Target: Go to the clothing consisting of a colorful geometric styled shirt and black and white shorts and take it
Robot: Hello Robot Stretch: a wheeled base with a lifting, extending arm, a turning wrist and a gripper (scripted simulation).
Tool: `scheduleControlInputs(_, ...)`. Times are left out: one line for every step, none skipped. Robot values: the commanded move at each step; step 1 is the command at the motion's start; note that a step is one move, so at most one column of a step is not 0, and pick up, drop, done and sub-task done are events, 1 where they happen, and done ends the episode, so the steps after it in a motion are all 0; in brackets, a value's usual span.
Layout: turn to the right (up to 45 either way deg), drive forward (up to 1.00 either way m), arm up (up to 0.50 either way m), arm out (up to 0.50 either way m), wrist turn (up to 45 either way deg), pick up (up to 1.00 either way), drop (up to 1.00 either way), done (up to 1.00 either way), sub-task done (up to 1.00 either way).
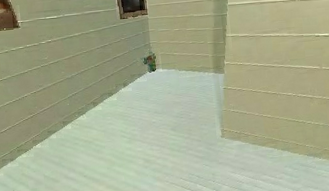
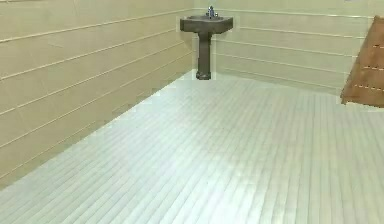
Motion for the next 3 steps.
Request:
scheduleControlInputs(0.0, 1.0, 0.0, 0.0, 0.0, 0.0, 0.0, 0.0, 0.0)
scheduleControlInputs(0.0, 1.0, 0.0, 0.0, 0.0, 0.0, 0.0, 0.0, 0.0)
scheduleControlInputs(-3.0, 0.0, 0.0, 0.0, 0.0, 0.0, 0.0, 0.0, 0.0)
